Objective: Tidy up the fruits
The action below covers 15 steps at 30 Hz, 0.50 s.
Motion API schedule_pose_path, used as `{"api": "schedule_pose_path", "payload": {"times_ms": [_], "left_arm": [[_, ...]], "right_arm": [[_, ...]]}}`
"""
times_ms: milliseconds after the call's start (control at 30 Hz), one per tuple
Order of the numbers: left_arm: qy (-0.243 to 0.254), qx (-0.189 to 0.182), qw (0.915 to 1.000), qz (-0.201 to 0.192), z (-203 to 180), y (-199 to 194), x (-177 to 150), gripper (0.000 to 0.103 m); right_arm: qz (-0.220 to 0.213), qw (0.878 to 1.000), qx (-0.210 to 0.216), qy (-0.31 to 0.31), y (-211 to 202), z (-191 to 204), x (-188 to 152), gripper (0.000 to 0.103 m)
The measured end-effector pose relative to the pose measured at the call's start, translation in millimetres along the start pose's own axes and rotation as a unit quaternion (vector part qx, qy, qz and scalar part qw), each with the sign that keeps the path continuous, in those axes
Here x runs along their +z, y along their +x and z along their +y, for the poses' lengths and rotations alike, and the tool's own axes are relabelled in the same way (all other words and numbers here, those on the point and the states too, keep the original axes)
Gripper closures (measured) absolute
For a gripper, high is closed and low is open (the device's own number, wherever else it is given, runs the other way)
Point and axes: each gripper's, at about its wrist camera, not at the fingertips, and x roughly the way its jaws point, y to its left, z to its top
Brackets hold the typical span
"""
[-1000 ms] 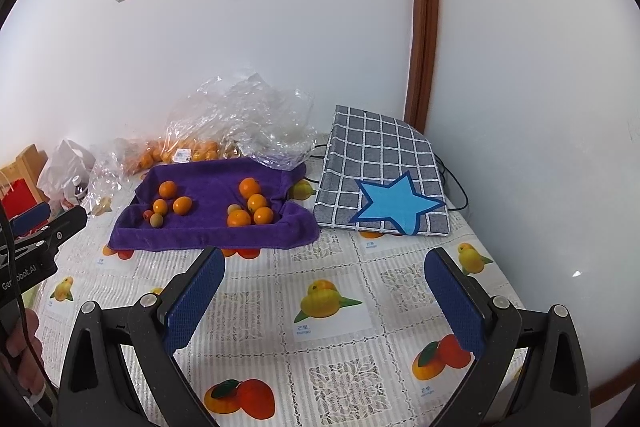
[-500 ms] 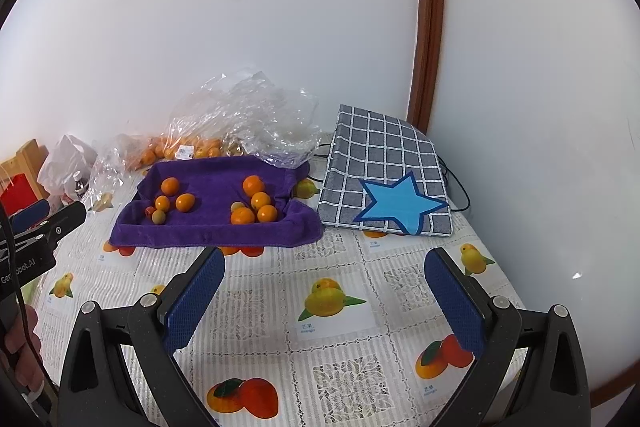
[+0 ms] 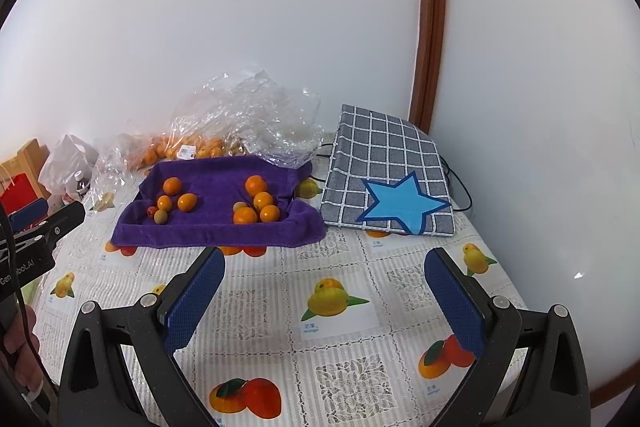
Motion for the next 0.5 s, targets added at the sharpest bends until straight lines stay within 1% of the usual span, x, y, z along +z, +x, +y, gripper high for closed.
{"api": "schedule_pose_path", "payload": {"times_ms": [133,267,367,500], "left_arm": [[0.001,0.004,1.0,-0.002,-0.6,-1.8,1.5,0.015],[0.002,0.01,0.9999,0.004,-0.1,-2.3,3.9,0.015],[0.0,0.011,0.9999,0.0,1.0,-5.3,4.6,0.015],[0.001,0.011,0.9999,0.007,1.3,-3.7,3.9,0.015]], "right_arm": [[-0.002,1.0,0.0,-0.001,-0.2,-0.2,0.0,0.004],[-0.001,1.0,-0.001,-0.002,-1.4,-0.4,1.0,0.004],[-0.005,1.0,0.004,0.0,-4.8,-0.2,1.5,0.004],[-0.001,1.0,0.007,-0.006,-1.6,4.3,0.2,0.004]]}}
